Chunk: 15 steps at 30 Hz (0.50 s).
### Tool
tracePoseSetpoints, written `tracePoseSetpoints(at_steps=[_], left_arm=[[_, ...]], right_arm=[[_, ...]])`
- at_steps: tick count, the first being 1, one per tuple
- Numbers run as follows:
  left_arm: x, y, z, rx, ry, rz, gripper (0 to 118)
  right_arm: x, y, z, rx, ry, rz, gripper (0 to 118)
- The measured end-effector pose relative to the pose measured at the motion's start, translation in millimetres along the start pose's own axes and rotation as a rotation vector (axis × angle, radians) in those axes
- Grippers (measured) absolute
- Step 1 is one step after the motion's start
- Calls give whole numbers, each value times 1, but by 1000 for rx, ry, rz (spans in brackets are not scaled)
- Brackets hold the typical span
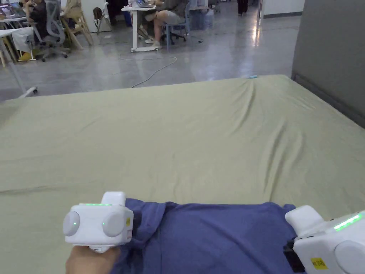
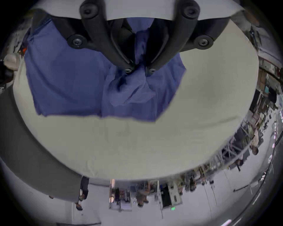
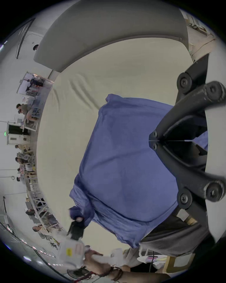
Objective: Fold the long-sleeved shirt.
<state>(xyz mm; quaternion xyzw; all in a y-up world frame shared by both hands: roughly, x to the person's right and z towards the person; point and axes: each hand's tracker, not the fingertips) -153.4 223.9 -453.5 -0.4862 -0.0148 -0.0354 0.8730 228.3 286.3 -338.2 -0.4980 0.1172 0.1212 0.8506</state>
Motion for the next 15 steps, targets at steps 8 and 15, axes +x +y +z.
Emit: tracePoseSetpoints(at_steps=[8,15], left_arm=[[-2,-24,-44,-23,-40,33,29],[-42,-27,9,-13,-217,276,86]], right_arm=[[-15,-6,22,31,31,-13,0],[-26,-1,34,60,20,4,0]])
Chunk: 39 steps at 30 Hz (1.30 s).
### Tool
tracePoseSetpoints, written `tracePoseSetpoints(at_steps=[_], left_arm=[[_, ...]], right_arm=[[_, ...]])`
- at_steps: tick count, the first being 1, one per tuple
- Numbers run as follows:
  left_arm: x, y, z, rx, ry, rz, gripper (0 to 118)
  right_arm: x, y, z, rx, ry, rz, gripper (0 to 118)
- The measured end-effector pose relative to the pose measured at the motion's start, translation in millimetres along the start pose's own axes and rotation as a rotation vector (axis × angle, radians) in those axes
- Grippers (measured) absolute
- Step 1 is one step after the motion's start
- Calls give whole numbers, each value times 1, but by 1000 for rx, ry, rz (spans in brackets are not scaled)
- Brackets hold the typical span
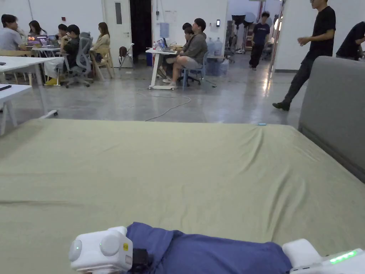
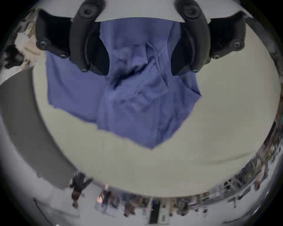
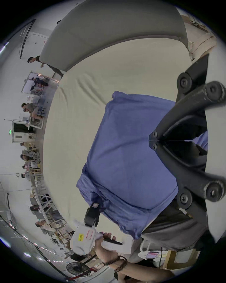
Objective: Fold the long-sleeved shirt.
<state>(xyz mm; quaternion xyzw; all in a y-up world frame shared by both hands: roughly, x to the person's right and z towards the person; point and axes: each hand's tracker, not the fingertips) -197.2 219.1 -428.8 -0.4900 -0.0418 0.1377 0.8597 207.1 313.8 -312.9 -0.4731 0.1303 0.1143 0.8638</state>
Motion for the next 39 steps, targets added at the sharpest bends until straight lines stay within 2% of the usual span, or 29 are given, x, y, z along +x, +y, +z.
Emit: tracePoseSetpoints(at_steps=[2,3,5,6,7,8,9,13,17,18,19,21,22,25,28,32,34,35,36,37,38,39], left_arm=[[5,-9,44,168,-19,-47,86],[10,-16,62,226,29,-80,89],[19,-31,98,281,107,-179,88],[25,-39,111,289,137,-200,68],[29,-45,120,306,167,-199,28],[29,-49,128,329,127,-206,0],[28,-48,130,357,76,-221,0],[25,-26,118,323,112,-199,0],[20,29,76,256,65,-195,0],[19,44,63,235,62,-196,3],[14,59,46,232,21,-191,25],[8,84,9,183,59,-203,94],[11,94,-7,132,104,-225,106],[4,113,-55,53,180,-227,107],[3,123,-97,-31,182,-262,107],[1,129,-130,-95,198,-224,106],[2,129,-136,-120,167,-204,96],[3,127,-135,-115,153,-187,87],[7,126,-130,-119,136,-170,70],[13,125,-123,-114,135,-176,44],[14,128,-116,-105,118,-204,5],[20,126,-108,-87,76,-242,0]], right_arm=[[-2,0,1,5,3,-1,0],[-3,0,1,6,3,-2,0],[-4,-1,-1,6,8,-4,0],[-4,-1,-2,2,12,-9,0],[-4,-1,-3,0,16,-13,0],[-3,-1,-6,-1,18,-17,0],[-3,-1,-9,-4,15,-19,0],[-2,2,-13,-19,9,-20,0],[-2,3,-11,-17,34,-18,0],[-2,3,-11,-17,36,-17,0],[-2,2,-9,-20,35,-15,0],[-3,0,-5,-27,23,2,0],[-5,-1,-2,-32,13,14,0],[-2,-5,8,-29,15,18,0],[5,-5,11,-36,37,-5,0],[10,-4,8,-53,11,-1,0],[14,-4,4,-56,7,-8,0],[17,-3,1,-56,12,-16,0],[21,-1,-2,-54,18,-25,0],[28,2,-8,-51,26,-35,0],[35,7,-15,-63,31,-46,0],[43,14,-25,-89,22,-63,0]])
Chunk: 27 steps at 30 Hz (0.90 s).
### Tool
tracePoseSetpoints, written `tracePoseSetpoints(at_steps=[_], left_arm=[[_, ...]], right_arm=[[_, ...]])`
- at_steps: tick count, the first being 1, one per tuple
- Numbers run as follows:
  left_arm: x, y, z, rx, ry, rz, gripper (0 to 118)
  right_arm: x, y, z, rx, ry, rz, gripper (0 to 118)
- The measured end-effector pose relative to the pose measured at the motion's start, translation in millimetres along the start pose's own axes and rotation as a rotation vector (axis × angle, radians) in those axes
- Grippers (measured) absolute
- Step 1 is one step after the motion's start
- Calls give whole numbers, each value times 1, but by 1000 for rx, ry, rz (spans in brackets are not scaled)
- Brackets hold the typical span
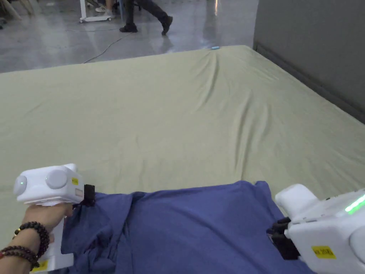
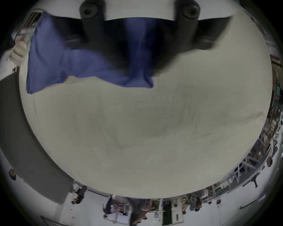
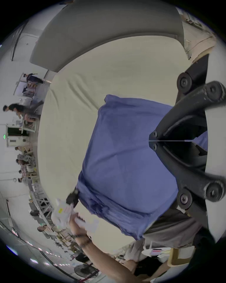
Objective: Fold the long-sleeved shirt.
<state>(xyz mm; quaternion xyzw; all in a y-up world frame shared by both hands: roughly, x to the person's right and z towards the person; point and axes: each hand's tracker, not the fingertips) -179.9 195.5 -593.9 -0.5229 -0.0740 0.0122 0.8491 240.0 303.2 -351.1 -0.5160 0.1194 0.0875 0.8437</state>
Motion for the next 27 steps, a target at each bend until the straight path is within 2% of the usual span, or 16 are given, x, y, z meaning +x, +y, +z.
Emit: tracePoseSetpoints(at_steps=[3,4,5,6,7,8,11,13,14,15,17,19,21,23,24,27], left_arm=[[5,3,15,26,42,-33,0],[4,3,21,30,33,-29,0],[2,2,27,44,17,-21,0],[1,1,34,54,3,-9,0],[0,0,37,61,0,-6,0],[-1,-2,41,70,-5,-10,0],[0,-9,53,90,-4,-16,0],[-2,-13,56,97,-12,-7,0],[-3,-14,57,95,-15,-2,0],[-3,-16,58,97,-16,-1,0],[-4,-19,58,97,-11,0,0],[-2,-21,58,92,0,1,0],[-2,-25,59,93,-3,5,0],[-3,-27,62,93,-6,16,0],[-4,-29,65,91,-8,18,0],[-7,-34,89,121,-18,19,0]], right_arm=[[29,29,-30,4,-56,-36,0],[43,40,-42,7,-66,-86,0],[56,51,-51,13,-75,-137,7],[71,63,-65,13,-81,-195,43],[84,75,-81,-15,-86,-229,74],[94,84,-95,-46,-101,-246,91],[122,106,-138,-104,-139,-315,86],[133,113,-164,-154,-95,-344,83],[135,114,-171,-159,-96,-355,78],[136,117,-179,-159,-106,-373,67],[130,117,-190,-176,-126,-365,53],[125,113,-204,-258,-131,-348,46],[120,112,-203,-219,-158,-347,38],[117,115,-196,-211,-167,-351,0],[115,115,-189,-180,-199,-342,0],[111,112,-154,-122,-107,-330,0]])
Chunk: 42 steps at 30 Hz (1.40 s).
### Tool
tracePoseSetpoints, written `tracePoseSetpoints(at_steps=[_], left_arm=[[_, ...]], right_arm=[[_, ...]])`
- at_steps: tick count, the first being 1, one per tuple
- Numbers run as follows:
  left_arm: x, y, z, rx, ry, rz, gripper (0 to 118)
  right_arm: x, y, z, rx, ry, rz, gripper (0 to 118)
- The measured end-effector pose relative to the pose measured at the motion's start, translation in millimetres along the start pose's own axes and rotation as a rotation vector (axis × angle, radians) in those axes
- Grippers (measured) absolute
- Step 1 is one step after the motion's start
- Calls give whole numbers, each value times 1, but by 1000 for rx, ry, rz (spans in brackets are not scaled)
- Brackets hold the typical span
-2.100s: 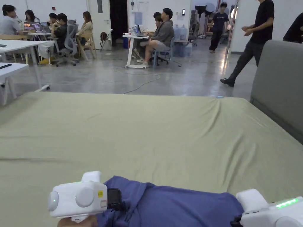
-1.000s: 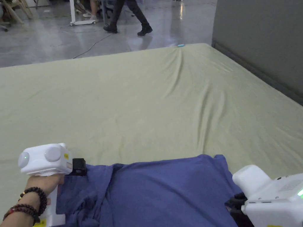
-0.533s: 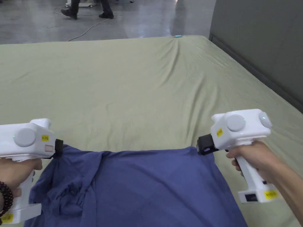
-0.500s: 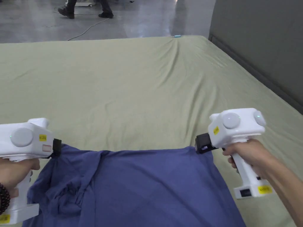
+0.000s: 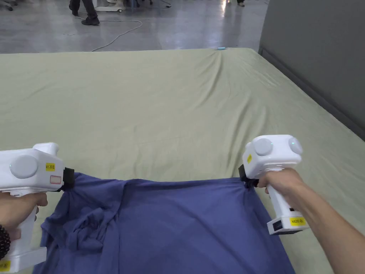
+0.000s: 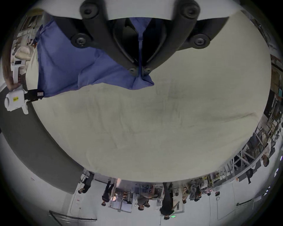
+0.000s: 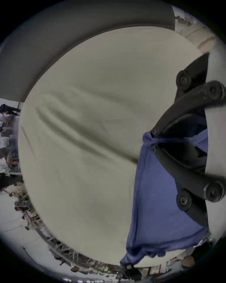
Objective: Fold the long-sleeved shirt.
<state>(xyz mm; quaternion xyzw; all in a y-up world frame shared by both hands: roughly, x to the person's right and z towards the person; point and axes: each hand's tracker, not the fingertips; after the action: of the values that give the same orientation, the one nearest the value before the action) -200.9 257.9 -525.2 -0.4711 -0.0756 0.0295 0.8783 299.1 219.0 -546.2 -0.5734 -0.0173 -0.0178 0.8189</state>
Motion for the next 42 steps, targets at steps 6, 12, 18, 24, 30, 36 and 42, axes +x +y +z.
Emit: tracePoseSetpoints(at_steps=[6,12,18,24,30,36,42], left_arm=[[0,-32,94,80,34,-86,0],[-5,-116,154,-21,54,-65,0],[-1,-199,142,-273,87,-118,0],[3,-239,98,-376,75,-155,0],[3,-244,107,-294,94,-158,27],[-4,-220,173,-13,80,-39,104],[28,-181,195,200,56,-21,98]], right_arm=[[9,-65,113,202,119,75,0],[16,-173,179,219,166,143,0],[13,-255,151,23,148,240,0],[-1,-280,66,-178,50,345,0],[3,-278,81,-129,47,306,20],[0,-264,152,95,44,275,107],[-47,-227,189,301,4,236,99]])
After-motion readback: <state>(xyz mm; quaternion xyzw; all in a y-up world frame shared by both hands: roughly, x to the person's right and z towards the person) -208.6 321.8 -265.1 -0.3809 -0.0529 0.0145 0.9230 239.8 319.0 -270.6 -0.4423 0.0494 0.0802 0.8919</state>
